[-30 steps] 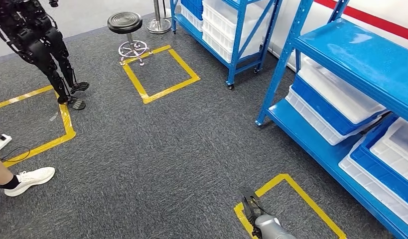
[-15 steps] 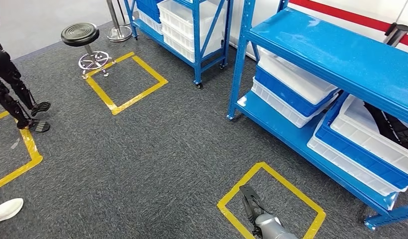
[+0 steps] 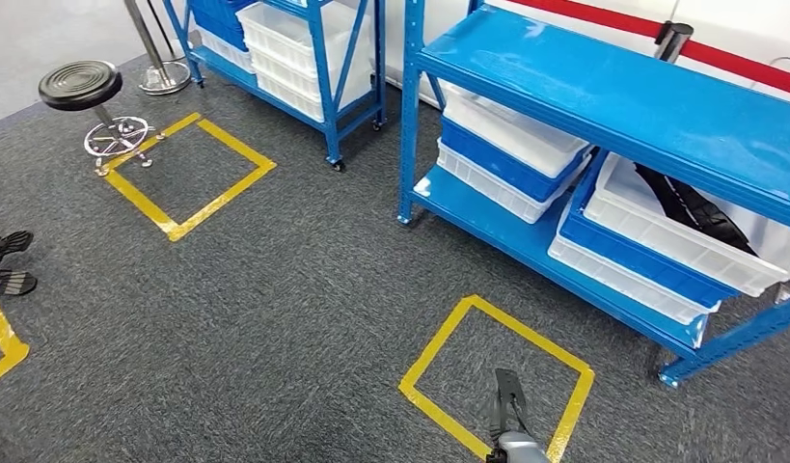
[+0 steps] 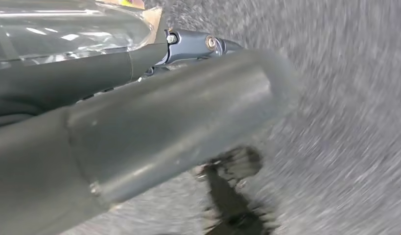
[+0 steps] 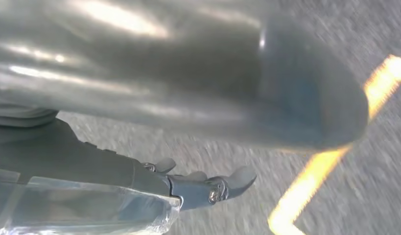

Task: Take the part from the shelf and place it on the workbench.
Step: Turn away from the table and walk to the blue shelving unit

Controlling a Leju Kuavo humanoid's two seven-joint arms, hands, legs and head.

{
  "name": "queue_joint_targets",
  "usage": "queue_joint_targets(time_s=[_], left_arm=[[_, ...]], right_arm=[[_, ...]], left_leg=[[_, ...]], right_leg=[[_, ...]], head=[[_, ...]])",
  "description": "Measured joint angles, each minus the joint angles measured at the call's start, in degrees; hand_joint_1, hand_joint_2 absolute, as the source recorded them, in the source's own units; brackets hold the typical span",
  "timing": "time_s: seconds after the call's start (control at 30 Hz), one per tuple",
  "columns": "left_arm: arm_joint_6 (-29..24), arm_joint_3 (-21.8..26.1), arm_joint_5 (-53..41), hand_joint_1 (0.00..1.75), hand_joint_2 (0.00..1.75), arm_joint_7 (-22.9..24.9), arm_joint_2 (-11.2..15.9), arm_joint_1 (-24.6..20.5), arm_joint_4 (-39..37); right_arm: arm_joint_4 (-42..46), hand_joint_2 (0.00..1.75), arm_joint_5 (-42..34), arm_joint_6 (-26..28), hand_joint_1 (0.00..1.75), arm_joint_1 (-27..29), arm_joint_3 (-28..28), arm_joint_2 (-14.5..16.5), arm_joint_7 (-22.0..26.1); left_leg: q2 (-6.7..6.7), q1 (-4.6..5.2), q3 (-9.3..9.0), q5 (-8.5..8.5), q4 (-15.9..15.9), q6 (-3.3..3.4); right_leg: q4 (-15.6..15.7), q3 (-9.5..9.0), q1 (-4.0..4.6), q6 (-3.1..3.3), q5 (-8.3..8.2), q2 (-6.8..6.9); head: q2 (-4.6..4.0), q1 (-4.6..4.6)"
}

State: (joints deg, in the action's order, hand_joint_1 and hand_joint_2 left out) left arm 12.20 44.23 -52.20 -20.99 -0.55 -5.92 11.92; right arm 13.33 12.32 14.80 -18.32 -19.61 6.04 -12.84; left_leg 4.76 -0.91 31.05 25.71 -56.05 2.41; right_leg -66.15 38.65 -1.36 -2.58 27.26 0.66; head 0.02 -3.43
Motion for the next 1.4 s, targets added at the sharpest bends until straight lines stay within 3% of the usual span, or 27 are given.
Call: queue_joint_targets(time_s=[0.07, 0.1, 0.13, 0.2, 0.27, 0.33, 0.4, 0.43, 0.5, 0.57, 0.63, 0.7, 0.77, 0.83, 0.9, 0.93, 0.97, 1.03, 1.07, 1.13, 1.2, 1.23, 1.4], left_arm=[[-0.3, -0.8, -0.4, 0.0, 0.0, 0.8, -0.4, 0.1, -0.2], [-0.6, -1.0, -0.4, 0.0, 0.0, 1.1, -0.6, 0.2, -0.3], [-0.9, -1.2, -0.4, 0.0, 0.0, 1.3, -0.8, 0.3, -0.3], [-1.1, -1.6, -0.4, 0.0, 0.0, 1.4, -1.2, 0.3, -0.4], [-1.1, -1.8, -0.4, 0.0, 0.0, 1.4, -1.4, 0.3, -0.4], [-1.1, -2.0, -0.4, 0.0, 0.0, 1.4, -1.3, 0.6, -0.5], [-1.3, -2.0, -0.3, 0.0, 0.0, 1.5, -1.3, 0.9, -0.6], [-1.9, -2.1, -0.3, 0.0, 0.0, 1.5, -1.4, 1.1, -0.6], [-3.9, -2.0, 0.3, 0.0, 0.0, 1.1, -1.4, 1.2, -0.6], [-6.8, -1.6, 1.7, 0.0, 0.0, -0.2, -1.6, 1.2, -0.6], [-10.1, -0.6, 3.2, 0.0, 0.0, -2.4, -1.9, 1.3, -0.6], [-12.7, 0.5, 4.4, 0.0, 0.0, -4.2, -2.4, 1.4, -0.6], [-14.2, 1.4, 5.1, 0.0, 0.0, -5.3, -3.0, 1.5, -0.6], [-15.2, 2.4, 5.6, 0.0, 0.0, -6.0, -3.5, 1.8, -0.6], [-15.9, 3.3, 6.0, 0.0, 0.0, -6.2, -3.9, 2.2, -0.6], [-16.1, 3.7, 6.2, 0.0, 0.0, -6.2, -4.1, 2.3, -0.6], [-16.2, 4.0, 6.2, 0.0, 0.0, -6.3, -4.3, 2.3, -0.6], [-16.4, 4.5, 6.1, 0.0, 0.0, -6.4, -4.5, 2.3, -0.6], [-16.4, 4.7, 6.0, 0.0, 0.0, -6.6, -4.4, 2.2, -0.6], [-16.5, 4.9, 5.6, 0.0, 0.0, -6.9, -4.2, 2.1, -0.6], [-16.5, 5.0, 5.5, 0.0, 0.0, -7.1, -4.2, 2.0, -0.6], [-16.5, 5.0, 5.5, 0.0, 0.0, -7.1, -4.2, 1.9, -0.6], [-16.5, 5.0, 5.4, 0.0, 0.0, -7.2, -4.2, 1.8, -0.5]], right_arm=[[0.0, 0.0, 0.4, -1.6, 0.0, -0.1, -0.1, 0.6, -0.3], [0.0, 0.0, 0.6, -2.2, 0.0, -0.2, -0.2, 0.8, -0.5], [0.0, 0.0, 0.8, -2.7, 0.0, -0.3, -0.2, 0.9, -0.6], [0.0, 0.0, 0.9, -3.1, 0.0, -0.2, -0.3, 0.8, -0.7], [0.0, 0.0, 0.9, -3.2, 0.0, -0.2, -0.5, 0.8, -0.7], [0.0, 0.0, 1.0, -3.3, 0.0, -0.3, -0.5, 0.9, -0.7], [0.0, 0.0, 1.1, -3.7, 0.0, -0.2, -0.5, 0.9, -0.8], [0.0, 0.0, 1.3, -4.1, 0.0, -0.1, -0.5, 0.9, -0.8], [0.0, 0.0, 1.7, -5.4, 0.0, 0.3, -0.5, 0.6, -0.9], [0.0, 0.0, 1.9, -6.8, 0.0, 0.5, -0.5, 0.1, -0.3], [0.0, 0.0, 2.2, -7.6, 0.0, 0.7, -0.5, -0.4, 1.4], [0.0, 0.0, 2.7, -7.0, 0.0, 0.9, -0.5, -1.1, 4.7], [0.1, 0.0, 3.8, -6.0, 0.0, 1.1, -0.3, -1.7, 8.7], [0.2, 0.0, 4.9, -5.6, 0.0, 1.1, 0.2, -2.0, 12.2], [0.2, 0.0, 5.5, -5.6, 0.0, 1.2, 0.6, -2.3, 14.3], [0.2, 0.0, 5.6, -5.7, 0.0, 1.4, 0.6, -2.5, 14.7], [0.2, 0.0, 5.7, -5.9, 0.0, 1.6, 0.7, -2.7, 14.9], [0.2, 0.0, 5.9, -6.3, 0.0, 1.7, 0.9, -3.0, 14.8], [0.2, 0.0, 6.1, -6.5, 0.0, 1.6, 1.0, -3.2, 14.5], [0.2, 0.0, 6.3, -6.8, 0.0, 1.3, 1.1, -3.5, 13.6], [0.2, 0.0, 6.4, -7.0, 0.0, 1.1, 1.1, -4.0, 13.1], [0.2, 0.0, 6.4, -7.1, 0.0, 1.1, 1.2, -4.1, 13.1], [0.2, 0.0, 6.3, -7.2, 0.0, 1.0, 1.2, -4.3, 12.8]], left_leg=[[1.27, 0.13, -0.07, 0.56, -0.6, -0.88], [1.78, 0.29, -0.17, 0.89, -0.9, -1.38], [2.31, 0.43, -0.34, 1.27, -1.1, -1.82], [3.17, 0.17, -0.68, 1.8, -1.3, -2.43], [1.12, -0.39, -0.21, 3.56, -3.2, -2.99], [-2.72, -0.65, 2.37, 7.51, -9.2, -3.32], [-4.39, -0.61, 5.62, 10.48, -15.7, -3.12], [-4.6, -0.57, 6.24, 10.36, -16.7, -2.84], [-5.15, -0.37, 4.83, 7.42, -13.2, -1.93], [-7.28, 0.11, 1.56, 4.15, -6.3, -0.7], [-8.52, 0.79, -0.07, 3.01, -2.7, 0.16], [-7.41, 1.14, -0.25, 2.54, -2.1, 0.59], [-6.14, 0.99, -0.69, 1.59, -0.9, 0.97], [-4.62, 0.85, -0.89, 0.94, 0.0, 1.21], [-2.92, 0.83, -0.71, 0.87, 0.0, 1.28], [-2.13, 0.78, -0.65, 0.89, -0.1, 1.21], [-1.38, 0.67, -0.61, 0.94, -0.1, 1.06], [0.07, 0.43, -0.64, 1.28, -0.5, 0.39], [0.74, 0.47, -0.6, 1.6, -0.9, -0.11], [1.92, 0.67, -0.77, 2.23, -1.4, -1.12], [3.0, 0.67, -1.22, 2.48, -1.3, -1.76], [3.4, 0.61, -1.41, 2.5, -1.2, -1.91], [3.56, 0.41, -1.49, 2.74, -1.3, -2.25]], right_leg=[[6.5, -3.64, -0.2, -0.49, -1.91, 2.77], [7.9, -4.45, -0.14, -0.16, -2.22, 3.62], [8.1, -4.57, 0.0, 0.38, -2.22, 3.97], [8.1, -4.54, -0.13, 1.32, -2.25, 2.52], [8.1, -4.4, -0.33, 2.09, -2.52, 1.01], [8.1, -4.07, -0.09, 2.86, -2.86, -0.45], [8.1, -3.72, 0.46, 3.36, -3.1, -2.1], [8.1, -3.63, 0.74, 3.5, -3.2, -2.92], [8.1, -3.59, 1.24, 3.67, -3.4, -4.49], [8.1, -3.57, 1.48, 3.58, -3.68, -5.82], [8.2, -3.4, 1.38, 3.16, -4.02, -6.94], [8.4, -3.01, 1.4, 2.5, -4.39, -7.8], [7.2, -2.08, 1.64, 2.15, -3.79, -6.05], [2.0, 0.38, 1.56, 2.23, -0.91, -2.9], [-5.0, 3.42, 1.09, 1.92, 2.19, -1.63], [-6.6, 3.97, 0.77, 1.44, 2.7, -1.39], [-6.2, 3.43, 0.41, 0.76, 2.39, -1.11], [1.1, -0.86, -0.33, -0.76, 0.03, 0.75], [4.6, -2.95, -0.42, -1.14, -1.04, 2.3], [7.8, -4.73, -0.28, -0.55, -1.93, 4.03], [7.5, -4.38, 0.0, 0.54, -2.0, 3.13], [7.6, -4.29, 0.05, 0.78, -2.01, 2.74], [7.7, -4.28, -0.23, 1.22, -2.15, 2.01]], head=[[0.01, -0.01], [0.01, 0.05], [0.01, 0.1], [0.0, 0.29], [0.0, 0.38], [0.0, 0.47], [0.0, 0.54], [0.0, 0.54], [0.0, 0.54], [0.0, 0.48], [0.0, 0.4], [0.0, 0.39], [0.0, 0.27], [0.0, 0.09], [0.0, 0.03], [0.0, 0.02], [0.0, 0.01], [0.0, -0.01], [0.0, -0.04], [0.0, 0.05], [0.0, 0.19], [0.0, 0.21], [0.0, 0.21]])
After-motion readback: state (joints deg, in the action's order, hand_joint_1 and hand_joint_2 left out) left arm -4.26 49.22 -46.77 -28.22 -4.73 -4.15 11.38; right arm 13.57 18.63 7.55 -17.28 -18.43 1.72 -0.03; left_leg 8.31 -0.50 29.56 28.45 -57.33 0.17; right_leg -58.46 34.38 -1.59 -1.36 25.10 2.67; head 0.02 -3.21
